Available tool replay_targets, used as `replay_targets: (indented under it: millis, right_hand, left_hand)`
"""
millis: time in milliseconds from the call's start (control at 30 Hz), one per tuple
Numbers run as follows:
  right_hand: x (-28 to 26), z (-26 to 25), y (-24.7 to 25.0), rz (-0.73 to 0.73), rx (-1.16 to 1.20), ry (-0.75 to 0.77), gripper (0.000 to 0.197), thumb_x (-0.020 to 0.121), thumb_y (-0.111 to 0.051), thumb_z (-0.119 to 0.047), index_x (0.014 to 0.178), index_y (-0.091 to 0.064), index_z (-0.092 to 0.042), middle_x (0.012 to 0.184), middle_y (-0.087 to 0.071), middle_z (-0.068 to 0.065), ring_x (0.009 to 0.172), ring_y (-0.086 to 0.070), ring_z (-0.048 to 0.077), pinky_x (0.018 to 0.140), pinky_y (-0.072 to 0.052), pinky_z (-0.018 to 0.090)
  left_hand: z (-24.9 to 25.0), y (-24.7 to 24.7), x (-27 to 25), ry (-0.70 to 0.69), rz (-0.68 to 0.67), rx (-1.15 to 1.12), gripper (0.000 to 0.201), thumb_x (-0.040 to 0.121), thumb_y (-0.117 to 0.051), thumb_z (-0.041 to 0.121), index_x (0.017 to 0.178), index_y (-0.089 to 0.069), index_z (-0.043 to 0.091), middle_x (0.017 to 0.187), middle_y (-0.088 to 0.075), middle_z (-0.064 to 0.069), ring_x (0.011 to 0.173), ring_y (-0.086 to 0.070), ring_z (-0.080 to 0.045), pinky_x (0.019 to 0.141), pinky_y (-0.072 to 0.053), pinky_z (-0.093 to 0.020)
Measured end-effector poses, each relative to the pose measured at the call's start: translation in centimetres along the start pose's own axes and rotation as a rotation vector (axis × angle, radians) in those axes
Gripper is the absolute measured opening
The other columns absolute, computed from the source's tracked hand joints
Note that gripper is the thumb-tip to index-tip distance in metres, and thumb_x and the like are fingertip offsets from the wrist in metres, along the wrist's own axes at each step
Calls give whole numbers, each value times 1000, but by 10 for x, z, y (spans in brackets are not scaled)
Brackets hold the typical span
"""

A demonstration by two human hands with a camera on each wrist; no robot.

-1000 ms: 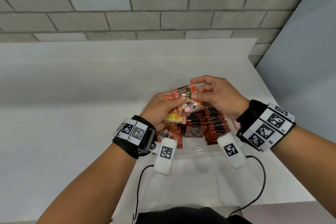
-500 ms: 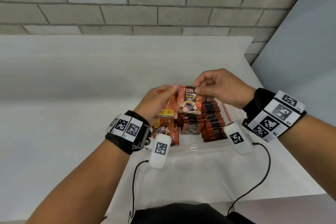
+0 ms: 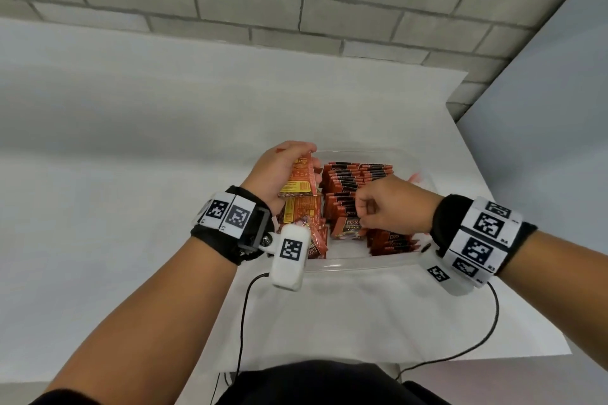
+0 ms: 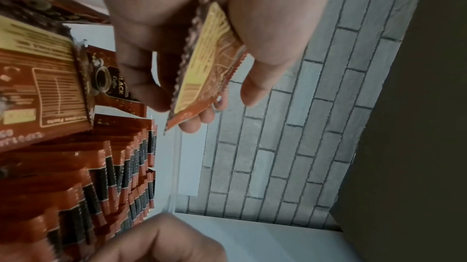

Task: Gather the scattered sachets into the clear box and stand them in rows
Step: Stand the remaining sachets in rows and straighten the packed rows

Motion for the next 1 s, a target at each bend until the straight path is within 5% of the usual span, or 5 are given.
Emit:
replay_targets:
  millis: [133, 367, 500, 800, 1000]
  right_hand:
    - [3, -3, -2, -17, -83, -6, 24, 86, -65, -15, 68, -54, -26, 66, -49, -13, 61, -45, 2, 56, -31, 15]
    - [9, -6, -12, -137, -248, -21, 28, 87, -63, -16, 65, -49, -26, 75, -57, -8, 73, -55, 12, 57, -36, 16]
    - [11, -11, -16, -183, -315, -17, 13, 89, -62, -17, 77, -56, -19, 86, -63, -1, 77, -55, 14, 55, -34, 14]
    - [14, -5, -19, -184, -355, -58, 14, 88, -64, -22, 87, -63, -9, 90, -68, 10, 83, -64, 24, 56, -40, 19]
    - [16, -4, -20, -187, -371, -53, 11, 89, -63, -23, 84, -59, -14, 88, -66, 7, 79, -61, 22, 58, -42, 20]
  left_hand:
    - [0, 0, 0, -3, -5, 8, 12, 93, -58, 14, 103, -60, 7, 76, -67, -9, 57, -63, -20, 51, -52, -25]
    - [0, -1, -1, -7, -13, 16, 14, 93, -59, 15, 104, -60, 8, 78, -68, -9, 60, -63, -21, 55, -53, -28]
    - [0, -1, -1, -11, -4, 15, 14, 93, -58, 15, 104, -61, 8, 78, -68, -9, 60, -63, -21, 55, -53, -27]
    - [1, -2, -3, -16, 3, 14, 14, 93, -58, 14, 105, -60, 7, 78, -68, -10, 60, -63, -22, 53, -52, -26]
    - [1, -3, -3, -19, 6, 27, 13, 93, -57, 13, 104, -61, 7, 78, -68, -10, 60, -64, -22, 54, -53, -26]
Point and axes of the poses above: each hand's wrist, its own x-axis towards the middle knuckle, its own y-axis out of the back of the hand, z = x × y, the point moved 7 cm from there along x, towards the middle knuckle
